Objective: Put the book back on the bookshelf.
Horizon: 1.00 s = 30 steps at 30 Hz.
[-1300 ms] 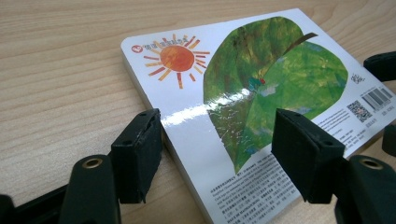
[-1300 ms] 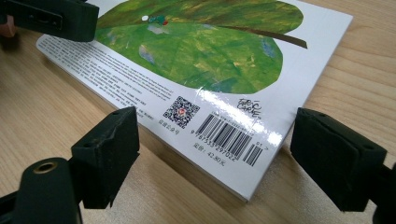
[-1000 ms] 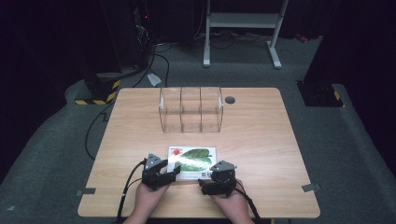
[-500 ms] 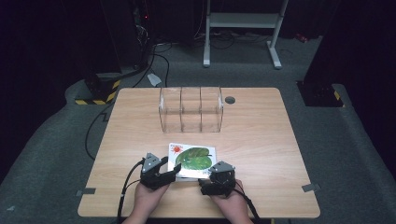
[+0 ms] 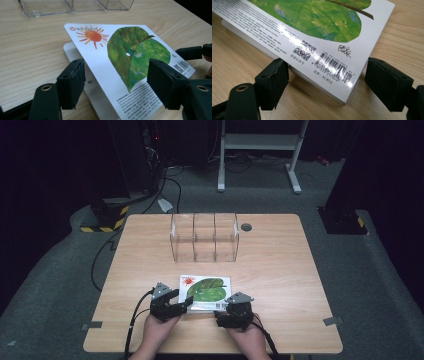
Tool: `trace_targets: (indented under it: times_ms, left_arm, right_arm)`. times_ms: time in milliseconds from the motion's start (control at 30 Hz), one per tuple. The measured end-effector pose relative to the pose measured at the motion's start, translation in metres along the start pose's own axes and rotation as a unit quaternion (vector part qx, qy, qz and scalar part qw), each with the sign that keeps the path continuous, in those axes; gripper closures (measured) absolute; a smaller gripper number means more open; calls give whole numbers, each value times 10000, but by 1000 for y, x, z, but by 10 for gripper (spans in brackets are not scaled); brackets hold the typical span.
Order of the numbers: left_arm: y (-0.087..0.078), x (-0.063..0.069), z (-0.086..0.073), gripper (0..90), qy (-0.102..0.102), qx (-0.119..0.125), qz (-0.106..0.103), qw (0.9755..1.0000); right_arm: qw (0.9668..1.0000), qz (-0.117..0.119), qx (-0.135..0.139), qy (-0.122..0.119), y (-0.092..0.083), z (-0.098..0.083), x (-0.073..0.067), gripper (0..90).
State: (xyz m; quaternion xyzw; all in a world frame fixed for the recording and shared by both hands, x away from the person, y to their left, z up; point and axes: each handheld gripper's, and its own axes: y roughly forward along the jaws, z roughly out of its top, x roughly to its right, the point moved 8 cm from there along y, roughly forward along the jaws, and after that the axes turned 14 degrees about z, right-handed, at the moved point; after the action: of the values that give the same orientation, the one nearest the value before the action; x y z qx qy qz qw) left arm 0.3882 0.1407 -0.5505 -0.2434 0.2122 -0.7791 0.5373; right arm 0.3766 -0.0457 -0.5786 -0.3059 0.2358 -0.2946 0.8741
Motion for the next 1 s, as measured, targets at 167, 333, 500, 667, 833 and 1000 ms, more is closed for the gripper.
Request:
trace_targets:
  times_ms: [167,333,500,667,833,1000]
  left_arm:
    - [7,-4,2,302,-157,-202,-119,9996]
    - [12,-1,10,329,-96,-227,-278,9993]
    - [18,1,8,359,117,-284,-226,9993]
    - [14,-2,6,443,156,-283,-366,9988]
    - [10,-5,3,563,301,-304,-514,9978]
    - [8,-5,2,605,538,-190,-481,9972]
  right_arm:
    - [10000,27,37,4,-1,0,-1,248]
    - [10000,24,36,-9,0,0,-1,248]
    - [10000,18,35,-84,0,0,0,248]
    - [9999,-4,-43,-167,-1,-2,-1,243]
    - [9997,121,-73,-210,-4,-3,0,264]
    - [9995,296,-27,-89,-10,-5,3,275]
